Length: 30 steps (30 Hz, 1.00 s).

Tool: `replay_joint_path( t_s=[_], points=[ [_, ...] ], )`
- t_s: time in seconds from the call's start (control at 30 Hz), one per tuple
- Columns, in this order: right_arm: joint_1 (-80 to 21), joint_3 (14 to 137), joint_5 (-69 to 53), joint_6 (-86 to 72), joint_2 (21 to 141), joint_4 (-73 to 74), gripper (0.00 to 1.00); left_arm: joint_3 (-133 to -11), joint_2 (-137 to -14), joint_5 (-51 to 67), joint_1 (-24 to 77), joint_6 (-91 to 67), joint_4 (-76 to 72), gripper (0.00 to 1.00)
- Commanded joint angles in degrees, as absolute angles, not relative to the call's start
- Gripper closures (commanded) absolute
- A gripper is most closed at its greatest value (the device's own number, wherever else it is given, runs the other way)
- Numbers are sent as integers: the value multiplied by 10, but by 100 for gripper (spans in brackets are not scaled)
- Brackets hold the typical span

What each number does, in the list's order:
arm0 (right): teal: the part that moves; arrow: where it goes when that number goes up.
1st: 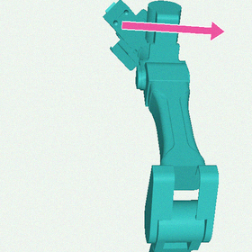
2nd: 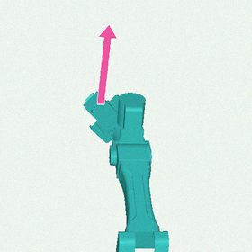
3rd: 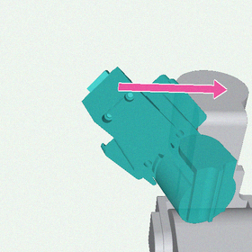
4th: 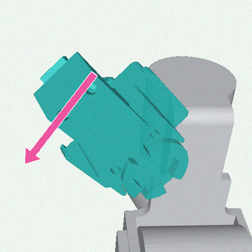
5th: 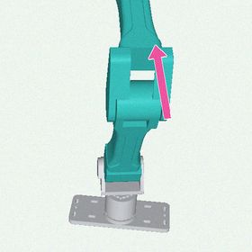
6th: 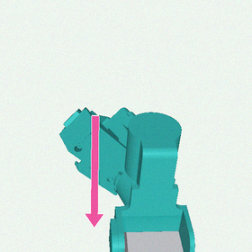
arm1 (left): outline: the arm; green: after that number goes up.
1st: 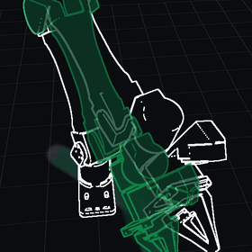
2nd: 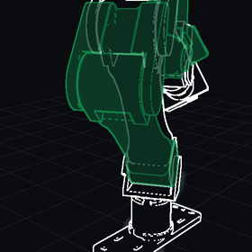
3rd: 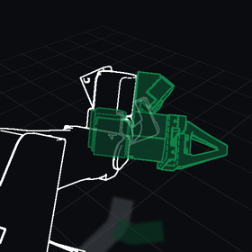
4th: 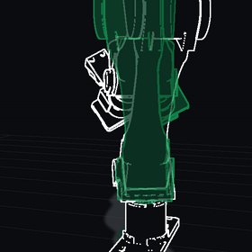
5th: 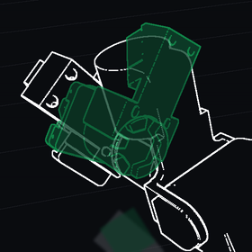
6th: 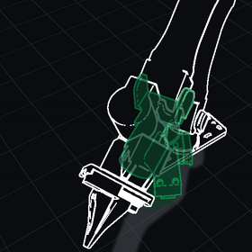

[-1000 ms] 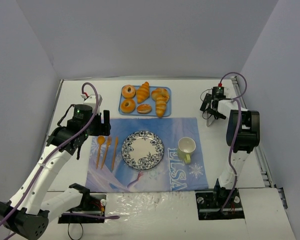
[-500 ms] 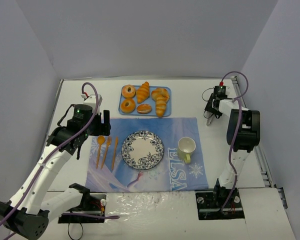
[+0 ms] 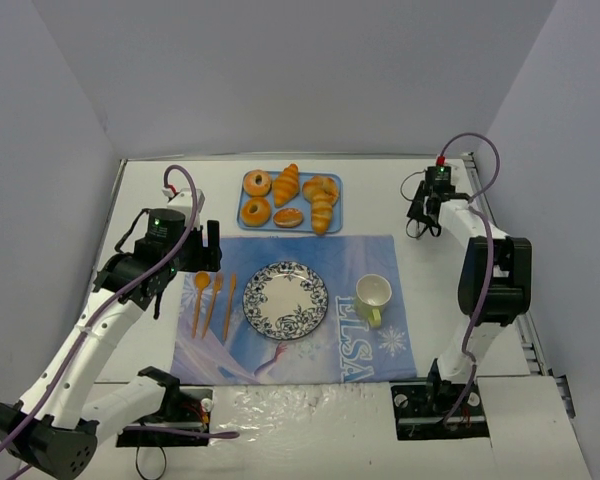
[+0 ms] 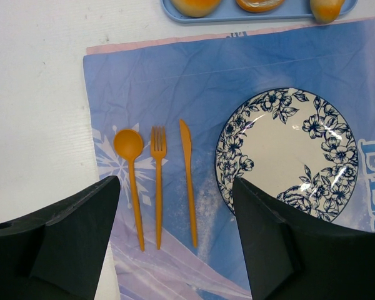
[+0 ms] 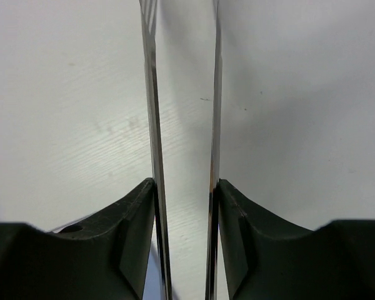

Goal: Place the bread

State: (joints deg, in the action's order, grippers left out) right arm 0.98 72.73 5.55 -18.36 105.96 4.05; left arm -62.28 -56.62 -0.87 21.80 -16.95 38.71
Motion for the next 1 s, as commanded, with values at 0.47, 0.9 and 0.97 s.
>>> replay_joint_path(
  t_s=[0.47,0.9,0.97],
  points=[
    [-151,791,74,-180,845,112,59,-639,-565,-13,221,-172,366,31],
    [-281,793,64,-192,841,114,58,-639,-564,-13,221,-172,366,31],
    [-291,790,62,-194,845,113,58,-639,-564,-13,221,-171,365,31]
  ],
)
